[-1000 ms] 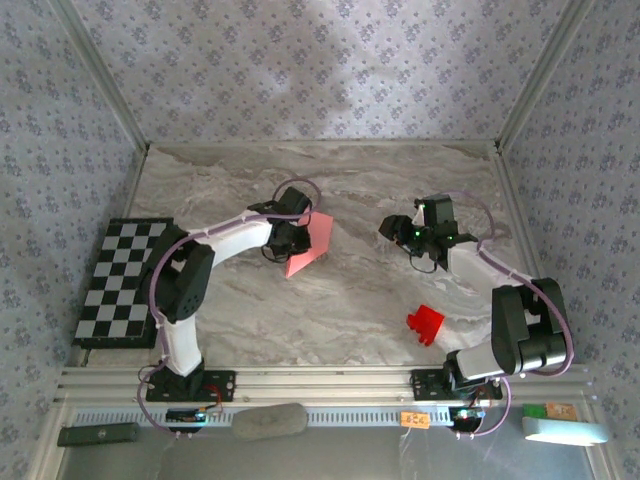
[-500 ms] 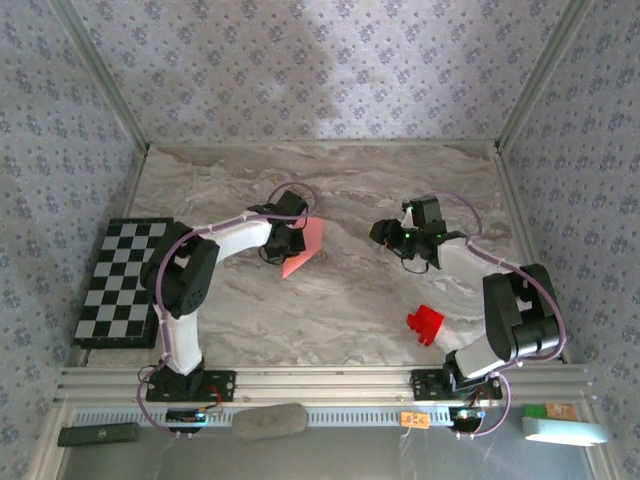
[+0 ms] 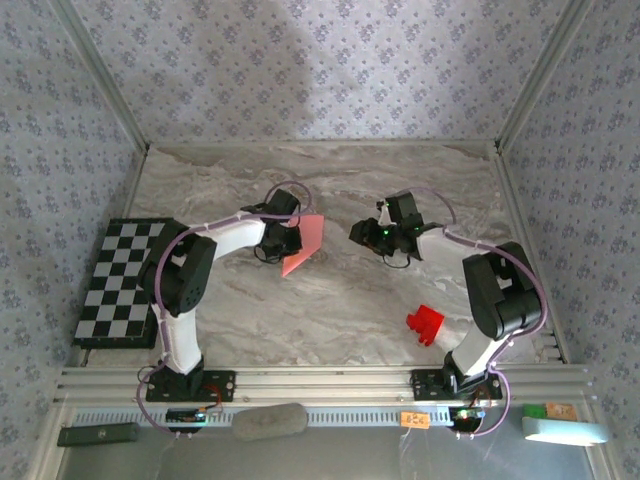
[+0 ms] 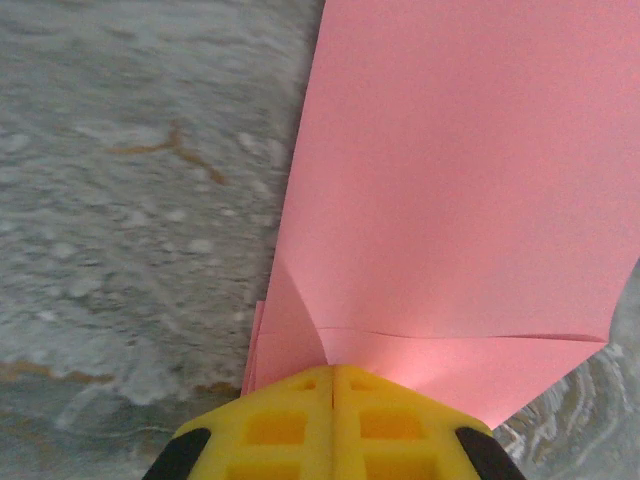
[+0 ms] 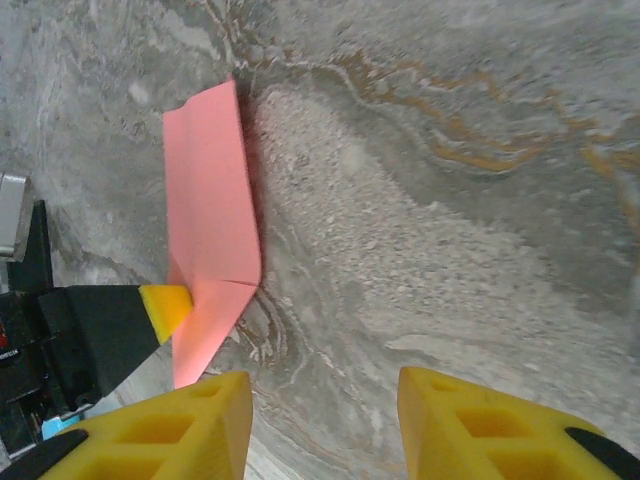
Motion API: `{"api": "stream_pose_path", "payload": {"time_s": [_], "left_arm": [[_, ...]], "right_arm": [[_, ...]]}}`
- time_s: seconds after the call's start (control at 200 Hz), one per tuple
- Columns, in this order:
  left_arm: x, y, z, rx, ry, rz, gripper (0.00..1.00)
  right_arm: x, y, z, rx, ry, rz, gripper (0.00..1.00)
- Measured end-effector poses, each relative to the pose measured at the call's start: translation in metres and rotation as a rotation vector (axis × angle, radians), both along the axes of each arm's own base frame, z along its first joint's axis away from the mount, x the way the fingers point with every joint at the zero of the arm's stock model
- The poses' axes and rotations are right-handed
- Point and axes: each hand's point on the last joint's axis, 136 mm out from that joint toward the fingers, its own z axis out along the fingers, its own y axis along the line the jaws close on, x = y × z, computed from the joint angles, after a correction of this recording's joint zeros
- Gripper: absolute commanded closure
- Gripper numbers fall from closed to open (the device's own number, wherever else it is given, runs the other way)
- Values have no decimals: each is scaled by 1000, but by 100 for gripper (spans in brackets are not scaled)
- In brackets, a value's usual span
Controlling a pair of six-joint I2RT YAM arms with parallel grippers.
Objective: Fold a paper plane with a square sheet of paper (pick it up from the middle)
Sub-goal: Fold the wing for the fifth time at the center of the table.
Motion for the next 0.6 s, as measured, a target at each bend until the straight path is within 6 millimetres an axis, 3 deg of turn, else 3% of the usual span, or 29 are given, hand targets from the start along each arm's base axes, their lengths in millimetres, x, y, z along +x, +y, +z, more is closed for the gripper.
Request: {"api": "stream_pose_path", "payload": {"time_s": [0.335,0.6], "left_arm": [[-33,-48,2,-67,-2,-249,100],[-34,-56,5,-93,-9,-266,94]], "right_arm": [[5,29,-11,26,29,65,75],[3,53,-36,6,94,119,78]]}}
